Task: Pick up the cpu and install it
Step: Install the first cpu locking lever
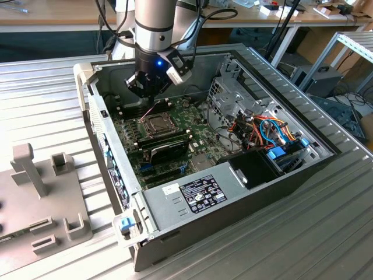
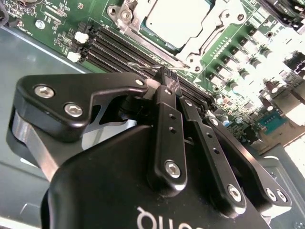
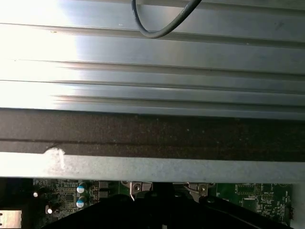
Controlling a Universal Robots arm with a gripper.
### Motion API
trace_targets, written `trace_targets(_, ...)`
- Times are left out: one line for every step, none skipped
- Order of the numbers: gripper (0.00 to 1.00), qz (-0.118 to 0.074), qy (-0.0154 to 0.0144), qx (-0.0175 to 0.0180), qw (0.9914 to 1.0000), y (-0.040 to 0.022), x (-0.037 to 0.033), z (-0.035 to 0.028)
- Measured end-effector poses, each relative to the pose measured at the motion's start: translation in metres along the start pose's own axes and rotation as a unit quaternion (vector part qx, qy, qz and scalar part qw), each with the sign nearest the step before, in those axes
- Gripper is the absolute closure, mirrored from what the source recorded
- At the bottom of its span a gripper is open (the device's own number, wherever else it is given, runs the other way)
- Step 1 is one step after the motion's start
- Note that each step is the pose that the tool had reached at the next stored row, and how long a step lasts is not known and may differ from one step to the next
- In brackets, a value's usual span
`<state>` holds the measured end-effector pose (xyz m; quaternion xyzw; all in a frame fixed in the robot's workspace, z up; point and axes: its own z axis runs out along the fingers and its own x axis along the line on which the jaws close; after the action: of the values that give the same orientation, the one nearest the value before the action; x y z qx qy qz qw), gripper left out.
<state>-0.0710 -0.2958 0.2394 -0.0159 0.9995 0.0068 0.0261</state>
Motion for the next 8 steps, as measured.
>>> trace_targets(0.89,0.0,0.0001,0.0,1.0,0.0,0.0,0.0)
trace_targets(0.89,0.0,0.0001,0.0,1.0,0.0,0.0,0.0)
trace_targets(0.89,0.0,0.0,0.0,1.0,0.0001,0.0,0.0)
trace_targets(0.89,0.0,0.0,-0.0001,1.0,0.0002,0.0,0.0001)
trace_targets(0.89,0.0,0.0001,0.0,1.0,0.0002,0.0,0.0002)
trace_targets(0.89,0.0,-0.0001,-0.0001,1.0,0.0003,0.0,0.0006)
trace_targets(0.89,0.0,0.0,0.0,1.0,0.0004,-0.0001,0.002)
trace_targets(0.89,0.0,0.0001,0.0,1.0,0.0005,-0.0002,0.0032)
